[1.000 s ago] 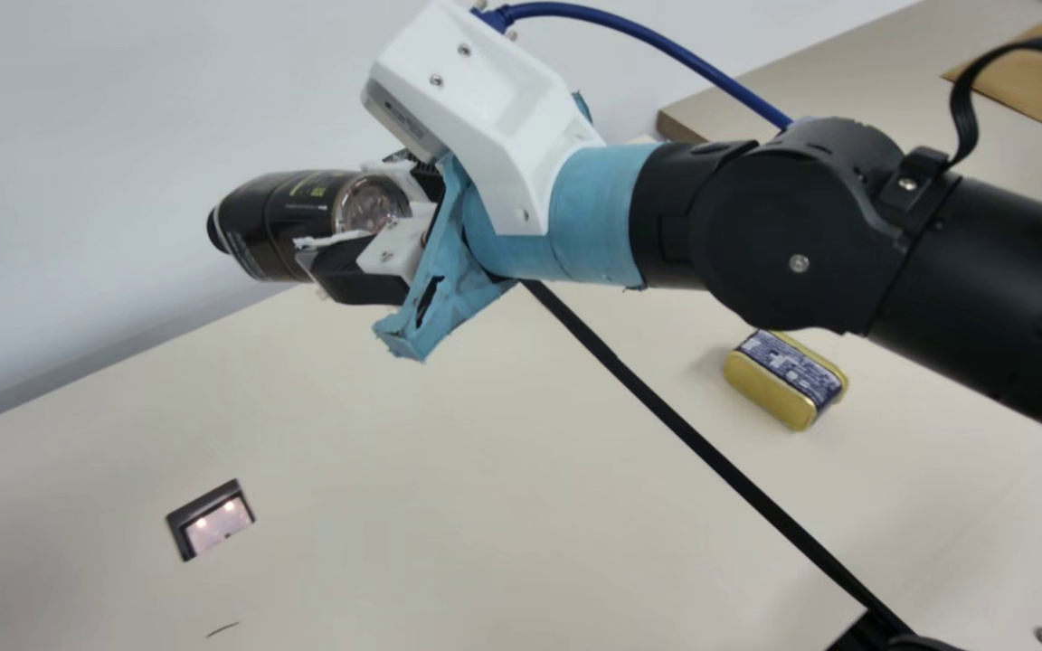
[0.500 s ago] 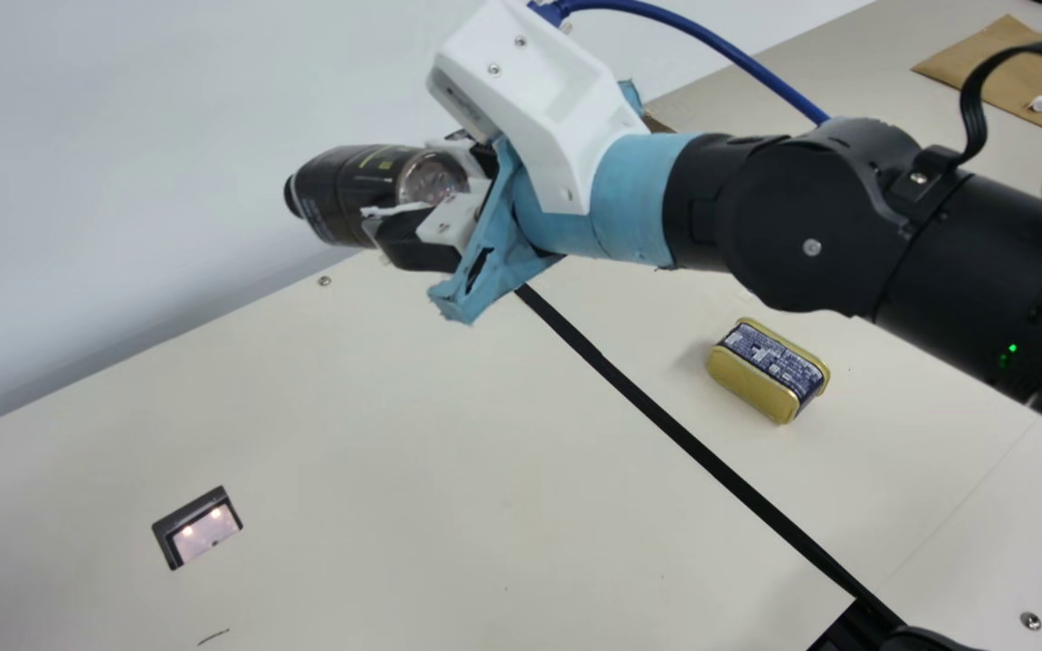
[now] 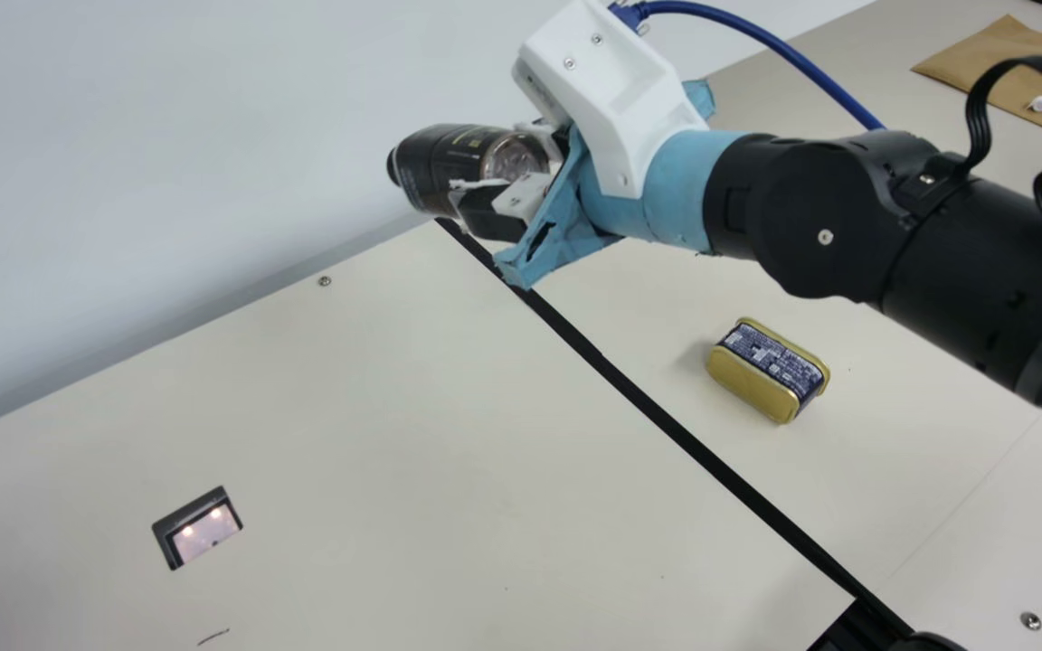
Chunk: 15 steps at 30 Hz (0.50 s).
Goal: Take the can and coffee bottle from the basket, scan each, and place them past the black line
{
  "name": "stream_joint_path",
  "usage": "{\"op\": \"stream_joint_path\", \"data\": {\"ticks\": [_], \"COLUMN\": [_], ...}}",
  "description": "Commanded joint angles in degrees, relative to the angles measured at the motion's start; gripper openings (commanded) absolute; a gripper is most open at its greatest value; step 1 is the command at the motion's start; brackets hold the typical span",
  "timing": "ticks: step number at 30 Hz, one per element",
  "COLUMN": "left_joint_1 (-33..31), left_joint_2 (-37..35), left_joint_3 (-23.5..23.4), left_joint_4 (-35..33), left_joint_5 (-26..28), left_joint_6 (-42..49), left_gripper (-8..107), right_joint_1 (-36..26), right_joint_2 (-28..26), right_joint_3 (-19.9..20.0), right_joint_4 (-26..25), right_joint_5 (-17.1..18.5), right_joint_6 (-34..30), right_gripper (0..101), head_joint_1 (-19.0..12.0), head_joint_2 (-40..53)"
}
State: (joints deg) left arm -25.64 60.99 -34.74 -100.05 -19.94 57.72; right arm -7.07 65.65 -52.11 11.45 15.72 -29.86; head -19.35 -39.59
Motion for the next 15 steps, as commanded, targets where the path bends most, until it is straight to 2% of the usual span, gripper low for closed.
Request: {"op": "stream_joint_path", "data": {"ticks": [1, 7, 15], "left_joint_1": [0.0, 0.0, 0.0], "left_joint_2": [0.0, 0.0, 0.0], "left_joint_3": [0.0, 0.0, 0.0], "left_joint_4": [0.0, 0.0, 0.0], "left_joint_5": [0.0, 0.0, 0.0], "left_joint_6": [0.0, 0.0, 0.0], "left_gripper": [90, 90, 90], "right_joint_1": [-1.2, -3.0, -3.6], "right_joint_2": [0.2, 0.2, 0.0], "right_joint_3": [0.5, 3.5, 9.6], "right_joint_4": [0.3, 1.9, 1.5], "right_joint_5": [-1.1, -8.4, -23.2], "right_joint_6": [-0.2, -0.7, 2.0], "right_gripper": [0, 0, 0], "head_joint_1": [-2.2, -2.2, -2.2], "head_joint_2": [-1.6, -1.6, -1.6]}}
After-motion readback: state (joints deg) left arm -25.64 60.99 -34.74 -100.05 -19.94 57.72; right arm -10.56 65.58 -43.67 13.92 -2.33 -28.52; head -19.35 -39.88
